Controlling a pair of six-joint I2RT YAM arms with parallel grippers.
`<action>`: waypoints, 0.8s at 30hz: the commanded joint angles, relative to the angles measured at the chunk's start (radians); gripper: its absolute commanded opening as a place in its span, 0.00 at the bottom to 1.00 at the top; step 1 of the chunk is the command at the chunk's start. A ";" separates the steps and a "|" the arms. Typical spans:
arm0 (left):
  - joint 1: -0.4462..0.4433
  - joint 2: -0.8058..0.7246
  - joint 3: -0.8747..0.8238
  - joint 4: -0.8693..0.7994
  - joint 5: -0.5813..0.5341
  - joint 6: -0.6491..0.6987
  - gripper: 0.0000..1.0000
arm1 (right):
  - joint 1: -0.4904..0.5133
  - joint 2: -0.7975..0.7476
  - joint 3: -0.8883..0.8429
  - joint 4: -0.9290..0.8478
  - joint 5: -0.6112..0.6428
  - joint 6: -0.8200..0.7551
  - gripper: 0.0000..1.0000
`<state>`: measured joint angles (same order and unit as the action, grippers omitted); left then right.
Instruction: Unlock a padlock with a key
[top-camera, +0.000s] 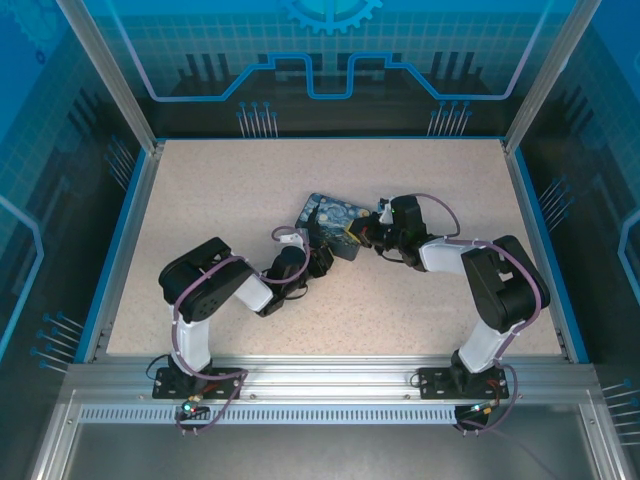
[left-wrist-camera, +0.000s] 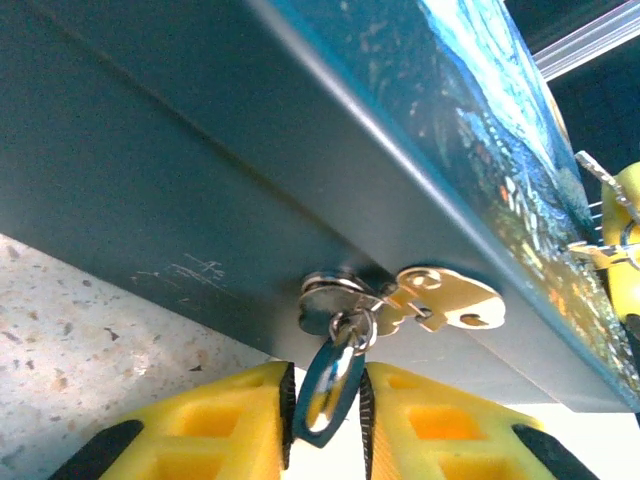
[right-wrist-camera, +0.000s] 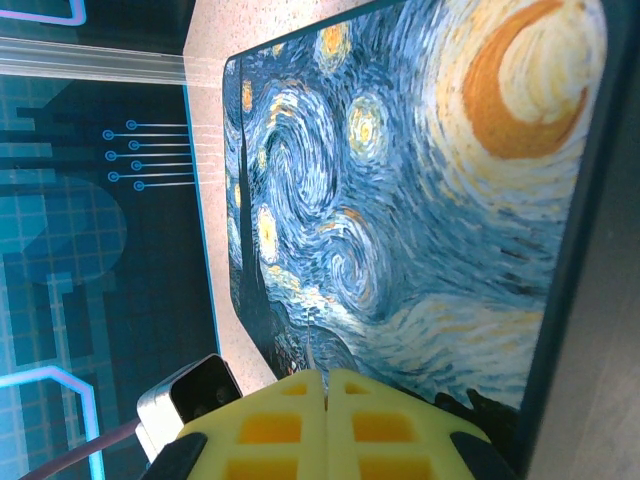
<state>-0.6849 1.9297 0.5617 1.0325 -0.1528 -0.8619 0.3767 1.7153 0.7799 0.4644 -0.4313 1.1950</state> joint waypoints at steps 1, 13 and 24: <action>-0.005 0.037 -0.005 -0.112 -0.030 0.007 0.21 | -0.018 0.041 -0.011 -0.065 0.015 -0.019 0.00; 0.005 0.005 0.005 -0.151 0.042 0.039 0.00 | -0.023 0.042 -0.010 -0.061 0.005 -0.015 0.00; 0.097 -0.193 0.073 -0.373 0.407 -0.101 0.00 | -0.054 -0.030 0.063 -0.114 -0.086 -0.053 0.00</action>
<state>-0.6041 1.8011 0.5949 0.7860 0.1188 -0.9161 0.3450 1.7195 0.8047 0.4244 -0.4812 1.1790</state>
